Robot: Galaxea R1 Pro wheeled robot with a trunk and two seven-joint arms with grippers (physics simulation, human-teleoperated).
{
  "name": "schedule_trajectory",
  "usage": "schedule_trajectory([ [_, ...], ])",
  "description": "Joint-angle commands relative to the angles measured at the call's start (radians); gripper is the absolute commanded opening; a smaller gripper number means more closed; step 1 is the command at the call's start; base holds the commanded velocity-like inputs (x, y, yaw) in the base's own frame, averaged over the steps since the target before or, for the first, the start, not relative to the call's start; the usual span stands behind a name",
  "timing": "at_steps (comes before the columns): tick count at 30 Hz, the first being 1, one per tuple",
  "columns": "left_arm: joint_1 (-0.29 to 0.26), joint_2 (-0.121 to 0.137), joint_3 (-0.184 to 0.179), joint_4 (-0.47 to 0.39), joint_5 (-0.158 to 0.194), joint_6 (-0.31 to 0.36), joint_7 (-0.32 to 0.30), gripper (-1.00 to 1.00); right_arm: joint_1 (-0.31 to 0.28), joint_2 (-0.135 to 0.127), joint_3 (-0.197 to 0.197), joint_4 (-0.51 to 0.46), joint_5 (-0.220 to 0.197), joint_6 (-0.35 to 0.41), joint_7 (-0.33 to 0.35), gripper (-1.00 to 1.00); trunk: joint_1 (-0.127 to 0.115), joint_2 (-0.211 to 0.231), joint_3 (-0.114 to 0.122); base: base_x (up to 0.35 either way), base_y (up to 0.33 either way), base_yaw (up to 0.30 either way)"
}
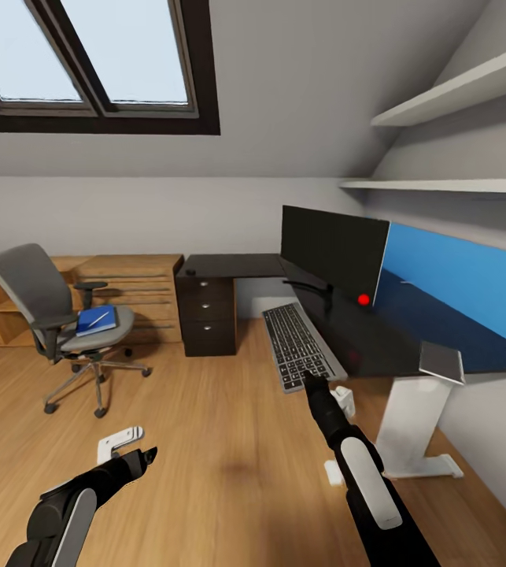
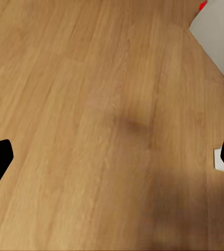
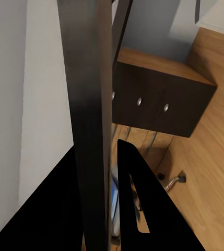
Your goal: In the bedroom, organize the workspace by keeping the computer under the desk, ensuring the monitor is on the desk, placing the keyboard on the desk next to the monitor, placing the mouse on the desk next to the keyboard, moving the folder from the swivel chair onto the desk next to the mouse, stacking the notebook on top of the folder with the pen on top of the notebook, and positioning the swivel chair next to the desk.
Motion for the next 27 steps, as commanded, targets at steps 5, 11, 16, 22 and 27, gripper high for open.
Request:
schedule_trajectory([
  [5,-0.001,-0.001,0.001,-0.001,0.011,0.005,0.008,1.00,0.000,0.000,0.001,-0.002,-0.007,0.003,-0.002,-1.00,-0.019,0.035,0.015,0.333,0.083,0.001],
  [11,-0.001,-0.001,0.001,-0.001,0.011,0.006,0.008,1.00,0.000,0.000,0.001,-0.001,-0.007,0.003,-0.001,-1.00,-0.042,0.077,0.033,0.333,0.098,0.000],
  [16,-0.001,-0.001,0.001,-0.001,0.011,0.006,0.008,1.00,-0.001,0.000,0.001,0.000,-0.007,0.003,-0.001,-1.00,-0.061,0.112,0.049,0.333,0.102,0.000],
  [22,-0.001,-0.001,0.001,0.000,0.011,0.006,0.008,1.00,0.000,0.000,0.001,-0.001,-0.006,0.002,-0.001,-1.00,-0.084,0.154,0.068,0.333,0.112,0.000],
  [27,-0.001,-0.001,0.001,0.000,0.011,0.006,0.008,1.00,0.000,0.000,0.001,-0.002,-0.006,0.002,-0.001,-1.00,-0.103,0.189,0.084,0.333,0.114,0.000],
])
